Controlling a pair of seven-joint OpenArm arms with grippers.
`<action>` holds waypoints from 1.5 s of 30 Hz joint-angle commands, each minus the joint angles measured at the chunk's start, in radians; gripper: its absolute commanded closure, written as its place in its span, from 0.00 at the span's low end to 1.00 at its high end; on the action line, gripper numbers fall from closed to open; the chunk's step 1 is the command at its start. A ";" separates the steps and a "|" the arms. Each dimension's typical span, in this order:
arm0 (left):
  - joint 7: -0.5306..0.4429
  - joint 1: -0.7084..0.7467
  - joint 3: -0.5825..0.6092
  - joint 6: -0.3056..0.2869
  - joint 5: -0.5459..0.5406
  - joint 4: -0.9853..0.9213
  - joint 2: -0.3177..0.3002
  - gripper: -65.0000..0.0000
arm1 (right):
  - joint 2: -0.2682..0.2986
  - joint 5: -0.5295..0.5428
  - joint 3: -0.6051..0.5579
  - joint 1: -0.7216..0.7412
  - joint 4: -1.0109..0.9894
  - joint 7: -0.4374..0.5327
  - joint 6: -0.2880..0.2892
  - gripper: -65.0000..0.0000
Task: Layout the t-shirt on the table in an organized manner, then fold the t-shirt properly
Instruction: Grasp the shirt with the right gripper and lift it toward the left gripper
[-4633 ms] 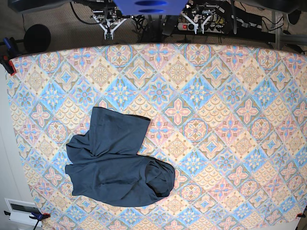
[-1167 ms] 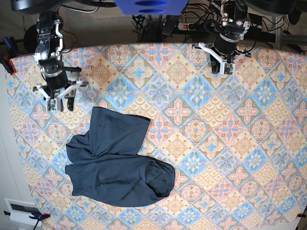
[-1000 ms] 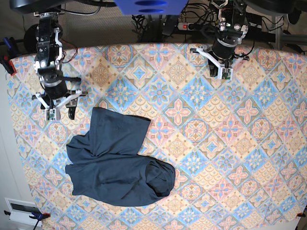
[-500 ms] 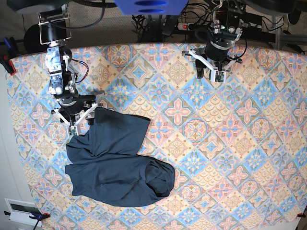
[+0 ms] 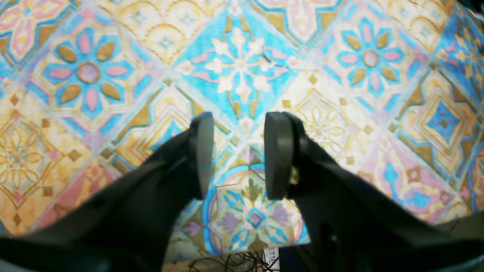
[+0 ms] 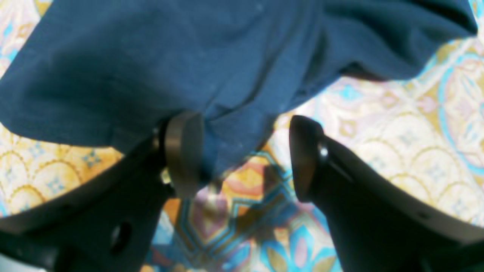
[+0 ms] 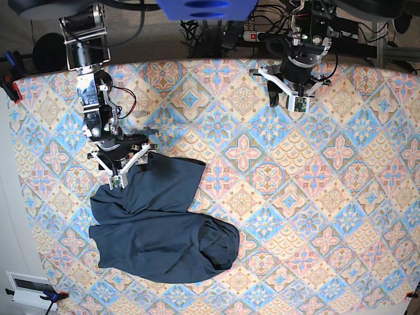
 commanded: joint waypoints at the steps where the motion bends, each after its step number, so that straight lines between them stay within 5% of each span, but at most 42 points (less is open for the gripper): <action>1: -0.022 0.004 -0.001 0.002 0.000 0.019 -0.001 0.65 | -0.006 -0.003 0.004 0.020 0.016 0.020 -0.002 0.46; 4: -0.022 0.004 -0.001 0.002 0.000 0.019 -0.001 0.65 | -0.022 -0.003 0.004 0.020 0.014 0.020 0.005 0.47; 6: -0.022 0.004 -0.001 0.002 0.000 0.019 -0.001 0.65 | -0.022 -0.003 0.006 0.020 -0.004 0.020 0.064 0.55; 11: -0.022 0.002 -0.001 0.002 0.000 0.019 -0.001 0.65 | -0.044 -0.002 0.013 0.017 -0.108 0.017 0.298 1.00; 18: -0.024 0.002 -0.001 0.002 0.000 0.017 -0.002 0.65 | -0.044 -0.003 -0.069 -0.128 0.151 0.020 0.323 0.99; 26: -0.022 -0.015 -0.004 0.002 0.000 0.017 -0.004 0.65 | -0.045 -0.018 -0.370 -0.225 0.403 0.020 0.324 0.99; 33: -0.026 -0.013 -0.024 0.002 0.003 0.017 -0.011 0.65 | -0.038 -0.146 -0.680 -0.105 0.505 0.013 0.324 0.98; 37: -0.024 -0.015 -0.030 0.002 0.003 0.017 -0.011 0.65 | -0.036 -0.149 -0.685 -0.099 0.508 0.014 0.324 0.97; 45: -0.021 -0.012 -0.022 0.000 0.003 0.017 -0.070 0.65 | -0.036 -0.150 -0.521 -0.099 0.508 0.014 0.320 0.71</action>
